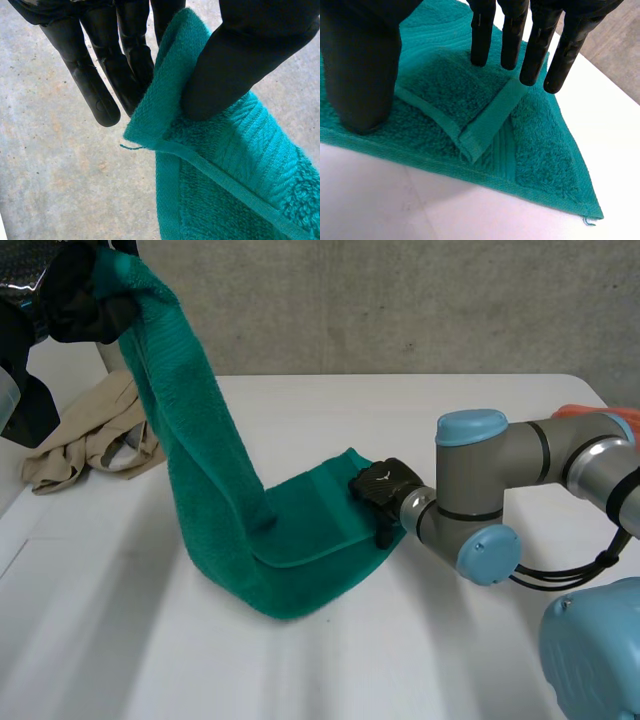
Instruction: Fold the laundry.
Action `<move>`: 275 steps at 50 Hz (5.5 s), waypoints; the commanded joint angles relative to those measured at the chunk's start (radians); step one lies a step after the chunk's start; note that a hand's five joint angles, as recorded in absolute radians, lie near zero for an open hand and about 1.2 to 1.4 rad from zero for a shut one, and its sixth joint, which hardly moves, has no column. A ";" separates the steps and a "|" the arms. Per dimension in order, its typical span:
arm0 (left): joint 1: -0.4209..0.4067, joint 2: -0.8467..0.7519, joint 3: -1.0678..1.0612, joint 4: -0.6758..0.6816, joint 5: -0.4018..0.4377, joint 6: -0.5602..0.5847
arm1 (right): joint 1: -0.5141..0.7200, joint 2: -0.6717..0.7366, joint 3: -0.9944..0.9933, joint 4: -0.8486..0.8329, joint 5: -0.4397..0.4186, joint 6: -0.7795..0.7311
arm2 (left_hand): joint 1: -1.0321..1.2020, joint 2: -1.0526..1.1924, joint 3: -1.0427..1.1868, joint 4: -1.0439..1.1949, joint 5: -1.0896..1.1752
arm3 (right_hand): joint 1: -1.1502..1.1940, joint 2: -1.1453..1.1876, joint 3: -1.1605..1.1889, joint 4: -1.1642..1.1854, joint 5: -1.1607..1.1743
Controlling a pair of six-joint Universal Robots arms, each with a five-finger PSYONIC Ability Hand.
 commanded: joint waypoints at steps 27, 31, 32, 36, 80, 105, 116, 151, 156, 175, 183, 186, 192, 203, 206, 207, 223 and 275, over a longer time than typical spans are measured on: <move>0.005 0.001 -0.005 0.013 0.000 0.000 | 0.000 0.115 -0.196 -0.033 0.029 0.004 | 0.258 0.197 0.200 0.194 0.246 | 0.218 0.161 0.165 0.172 0.169; 0.005 0.000 -0.005 0.013 0.000 0.000 | -0.002 0.124 -0.220 -0.033 0.030 0.004 | 0.258 0.197 0.200 0.194 0.246 | 0.238 0.182 0.185 0.193 0.190; 0.005 0.000 -0.005 0.013 0.000 0.000 | 0.000 0.128 -0.231 -0.033 0.030 0.004 | 0.258 0.197 0.200 0.194 0.246 | 0.241 0.184 0.188 0.196 0.193; 0.005 0.001 -0.005 0.013 0.000 0.000 | -0.002 0.145 -0.251 -0.026 0.030 0.004 | 0.258 0.197 0.200 0.194 0.246 | 0.253 0.196 0.200 0.207 0.205; 0.172 -0.155 -0.118 -0.020 0.018 0.061 | -0.292 -0.766 0.399 0.463 -0.040 -0.469 | 0.258 0.197 0.200 0.194 0.246 | 1.009 0.953 0.956 0.964 0.961; 0.130 -0.680 0.667 0.531 -0.047 0.193 | -0.268 -0.335 -0.443 -0.330 0.145 -0.183 | 0.258 0.197 0.200 0.194 0.246 | 1.009 0.953 0.956 0.964 0.961; 0.104 -0.617 0.422 0.588 -0.086 0.143 | -0.278 -0.456 -0.088 -0.393 0.133 -0.088 | 0.258 0.197 0.200 0.194 0.246 | 1.009 0.953 0.956 0.964 0.961; 0.150 -0.645 -0.048 0.077 -0.077 0.109 | -0.473 -0.553 0.876 -0.344 -0.121 -0.312 | -0.713 -0.774 -0.771 -0.778 -0.726 | 1.009 0.953 0.956 0.964 0.961; 0.158 -0.586 -0.108 0.151 -0.060 0.110 | -0.476 -0.553 0.876 -0.382 -0.120 -0.276 | -0.725 -0.786 -0.783 -0.790 -0.738 | 1.009 0.953 0.956 0.964 0.961; 0.201 -0.399 -0.467 0.206 0.149 0.406 | -0.534 -0.553 0.876 -0.418 -0.117 -0.264 | -0.517 -0.578 -0.575 -0.581 -0.529 | 1.009 0.953 0.956 0.964 0.961; 0.212 -0.442 -0.464 0.212 0.133 0.406 | -0.534 -0.553 0.882 -0.416 -0.118 -0.266 | -0.543 -0.604 -0.601 -0.607 -0.555 | 1.009 0.953 0.956 0.964 0.961; 0.212 -0.477 -0.461 0.223 0.133 0.410 | -0.535 -0.553 0.882 -0.416 -0.118 -0.264 | -0.546 -0.607 -0.604 -0.610 -0.558 | 1.009 0.953 0.956 0.964 0.961; 0.212 -0.537 -0.439 0.230 0.132 0.417 | -0.534 -0.553 0.884 -0.416 -0.118 -0.266 | -0.546 -0.607 -0.604 -0.610 -0.558 | 1.009 0.953 0.956 0.964 0.961; 0.215 -0.569 -0.411 0.246 0.126 0.417 | -0.534 -0.553 0.890 -0.416 -0.120 -0.266 | -0.549 -0.610 -0.607 -0.613 -0.561 | 1.009 0.953 0.956 0.964 0.961; 0.213 -0.577 -0.402 0.252 0.126 0.417 | -0.534 -0.553 0.895 -0.418 -0.120 -0.266 | -0.546 -0.607 -0.604 -0.610 -0.558 | 1.009 0.953 0.956 0.964 0.961; 0.215 -0.583 -0.401 0.252 0.127 0.417 | -0.534 -0.553 0.896 -0.419 -0.120 -0.266 | -0.546 -0.607 -0.604 -0.610 -0.558 | 1.009 0.953 0.956 0.964 0.961; 0.216 -0.615 -0.378 0.292 0.126 0.419 | -0.534 -0.553 0.913 -0.424 -0.125 -0.266 | -0.473 -0.534 -0.531 -0.537 -0.485 | 1.009 0.953 0.956 0.964 0.961; 0.256 -0.086 -0.436 -0.219 0.103 0.626 | -0.669 -0.898 0.844 0.258 -0.151 -0.620 | 0.258 0.197 0.200 0.194 0.246 | 1.009 0.953 0.956 0.964 0.961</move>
